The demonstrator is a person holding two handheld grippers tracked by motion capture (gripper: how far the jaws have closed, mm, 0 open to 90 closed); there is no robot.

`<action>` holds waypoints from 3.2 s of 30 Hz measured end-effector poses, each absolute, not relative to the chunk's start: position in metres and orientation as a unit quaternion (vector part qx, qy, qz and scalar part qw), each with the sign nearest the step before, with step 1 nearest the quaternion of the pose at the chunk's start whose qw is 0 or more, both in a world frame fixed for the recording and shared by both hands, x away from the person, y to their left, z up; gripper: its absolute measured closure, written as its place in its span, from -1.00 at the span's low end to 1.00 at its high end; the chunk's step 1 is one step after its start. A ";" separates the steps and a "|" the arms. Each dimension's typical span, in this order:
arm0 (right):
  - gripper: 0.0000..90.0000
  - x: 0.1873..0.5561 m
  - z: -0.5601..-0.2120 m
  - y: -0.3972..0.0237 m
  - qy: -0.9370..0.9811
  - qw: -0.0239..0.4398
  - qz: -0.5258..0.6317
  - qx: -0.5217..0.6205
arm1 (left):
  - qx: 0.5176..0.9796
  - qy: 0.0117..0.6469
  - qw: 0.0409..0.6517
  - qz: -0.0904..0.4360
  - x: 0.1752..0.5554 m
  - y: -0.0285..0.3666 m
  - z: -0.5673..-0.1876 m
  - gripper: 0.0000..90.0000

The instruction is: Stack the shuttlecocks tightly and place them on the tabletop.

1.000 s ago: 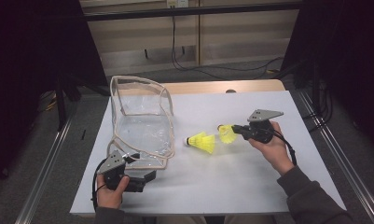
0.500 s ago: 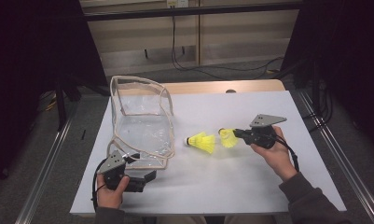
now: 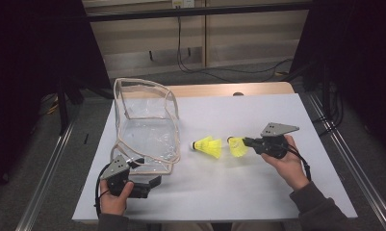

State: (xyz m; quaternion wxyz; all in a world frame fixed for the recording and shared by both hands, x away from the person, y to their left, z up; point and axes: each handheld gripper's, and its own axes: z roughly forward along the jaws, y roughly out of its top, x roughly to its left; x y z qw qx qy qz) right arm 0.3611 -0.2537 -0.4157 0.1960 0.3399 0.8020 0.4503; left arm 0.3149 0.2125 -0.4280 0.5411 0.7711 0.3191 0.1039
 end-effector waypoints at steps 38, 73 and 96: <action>0.99 0.349 -0.432 -0.248 0.823 0.162 0.440 0.320 | 0.773 0.316 0.540 0.104 0.315 0.211 -0.427 -0.94; 0.43 0.340 -0.434 -0.262 0.813 0.167 0.434 0.349 | 0.771 0.317 0.542 0.105 0.314 0.211 -0.427 -0.94; -0.19 0.321 -0.428 -0.262 0.796 0.147 0.455 0.372 | 0.773 0.314 0.542 0.106 0.312 0.210 -0.426 -0.94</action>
